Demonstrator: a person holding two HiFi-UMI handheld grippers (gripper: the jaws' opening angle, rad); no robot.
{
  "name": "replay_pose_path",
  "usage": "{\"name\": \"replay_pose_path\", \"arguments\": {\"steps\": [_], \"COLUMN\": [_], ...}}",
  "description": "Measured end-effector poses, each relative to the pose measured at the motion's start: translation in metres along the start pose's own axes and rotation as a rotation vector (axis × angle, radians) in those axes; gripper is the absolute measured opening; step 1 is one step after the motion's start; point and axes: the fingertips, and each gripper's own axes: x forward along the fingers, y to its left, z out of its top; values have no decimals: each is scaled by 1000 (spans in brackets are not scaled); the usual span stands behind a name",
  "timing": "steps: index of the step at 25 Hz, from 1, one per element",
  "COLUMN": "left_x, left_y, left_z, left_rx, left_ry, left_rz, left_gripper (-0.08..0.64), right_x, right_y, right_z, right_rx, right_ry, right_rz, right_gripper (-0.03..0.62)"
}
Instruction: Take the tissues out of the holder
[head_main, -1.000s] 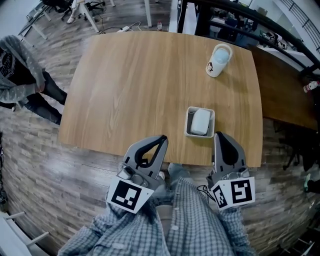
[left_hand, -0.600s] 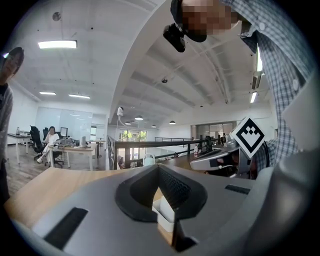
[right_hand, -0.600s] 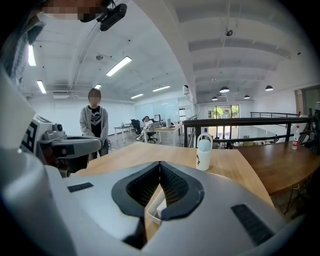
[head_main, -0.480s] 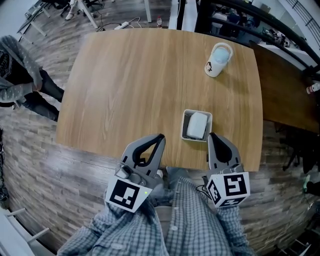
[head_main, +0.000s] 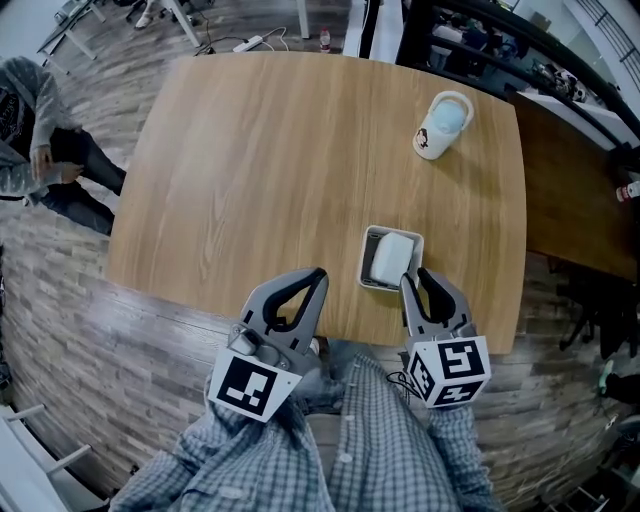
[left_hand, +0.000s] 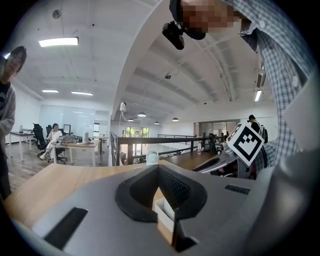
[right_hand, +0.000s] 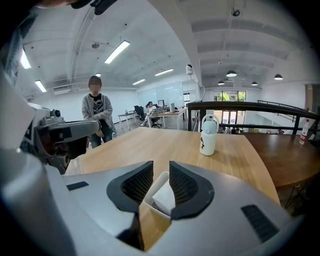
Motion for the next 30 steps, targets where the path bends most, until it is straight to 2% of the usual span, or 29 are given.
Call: {"name": "replay_pose_path", "arguments": {"steps": [13,23,30], "left_x": [1,9,14], "left_y": [8,11,10], "left_z": [-4,-13,-17], "left_rx": [20,7,16], "left_ry": [24,48,65], "left_rz": [27,39,35], "left_gripper": [0,0,0], "right_x": [34,52,62], "right_y": [-5,-12,-19], "right_z": [-35,-57,-63], "right_rx": [42,44,132], "right_ry": [138,232,244], "right_rz": [23,11,-2], "right_gripper": [196,206,214]}}
